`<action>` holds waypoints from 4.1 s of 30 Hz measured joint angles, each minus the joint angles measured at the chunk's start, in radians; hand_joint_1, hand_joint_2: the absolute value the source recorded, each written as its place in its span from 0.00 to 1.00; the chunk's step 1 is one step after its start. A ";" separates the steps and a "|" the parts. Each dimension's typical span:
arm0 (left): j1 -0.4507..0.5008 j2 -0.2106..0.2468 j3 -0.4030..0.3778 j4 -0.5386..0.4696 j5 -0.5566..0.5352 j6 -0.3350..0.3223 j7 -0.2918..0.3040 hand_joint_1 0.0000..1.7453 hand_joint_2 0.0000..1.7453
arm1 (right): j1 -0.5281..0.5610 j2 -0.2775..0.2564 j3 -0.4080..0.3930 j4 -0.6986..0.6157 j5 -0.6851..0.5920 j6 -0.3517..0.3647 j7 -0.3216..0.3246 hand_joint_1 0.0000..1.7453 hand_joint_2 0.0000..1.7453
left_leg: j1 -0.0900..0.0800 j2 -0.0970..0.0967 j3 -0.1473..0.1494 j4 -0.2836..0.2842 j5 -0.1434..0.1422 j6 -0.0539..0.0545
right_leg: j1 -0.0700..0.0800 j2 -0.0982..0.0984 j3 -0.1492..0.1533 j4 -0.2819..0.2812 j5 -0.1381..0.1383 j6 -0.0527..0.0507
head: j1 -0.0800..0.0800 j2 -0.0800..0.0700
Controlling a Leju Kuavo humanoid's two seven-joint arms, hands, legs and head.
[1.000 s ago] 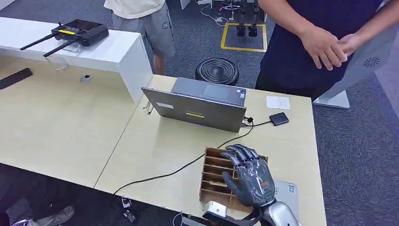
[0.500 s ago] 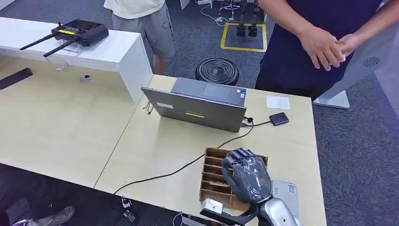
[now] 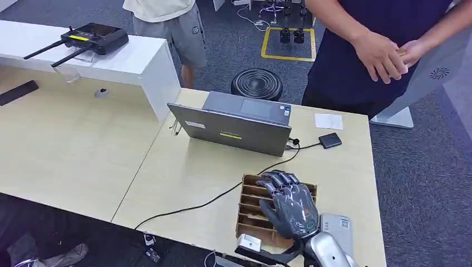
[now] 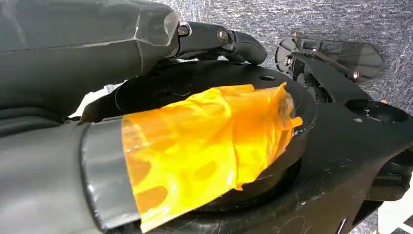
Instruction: Pass the card to the sensor for recognition and then transmit it.
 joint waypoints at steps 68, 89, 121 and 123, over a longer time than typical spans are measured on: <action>0.000 0.003 0.000 0.000 0.000 -0.001 0.005 0.00 0.00 | -0.112 0.035 0.102 0.142 -0.072 0.085 0.021 0.50 1.00 | 0.000 0.000 0.000 0.000 0.000 0.000 | 0.000 0.000 0.000 0.000 0.000 0.000 | 0.000 0.000; 0.000 0.003 0.000 0.000 0.000 0.002 0.005 0.00 0.00 | -0.123 0.042 0.103 0.174 -0.080 0.118 0.021 0.51 1.00 | 0.000 0.000 0.000 0.000 0.000 0.000 | 0.000 0.000 0.000 0.000 0.000 0.000 | 0.000 0.000; -0.001 0.003 0.000 0.000 0.000 0.005 0.005 0.00 0.00 | -0.140 0.044 0.100 0.190 -0.096 0.148 0.023 1.00 1.00 | 0.000 0.000 0.000 0.000 0.000 0.000 | 0.000 0.000 0.000 0.000 0.000 0.000 | 0.000 0.000; -0.001 0.003 0.000 0.000 0.000 0.005 0.005 0.00 0.00 | -0.140 0.046 0.098 0.189 -0.104 0.146 0.024 1.00 1.00 | 0.000 0.000 0.000 0.000 0.000 0.000 | 0.000 0.000 0.000 0.000 0.000 0.000 | 0.000 0.000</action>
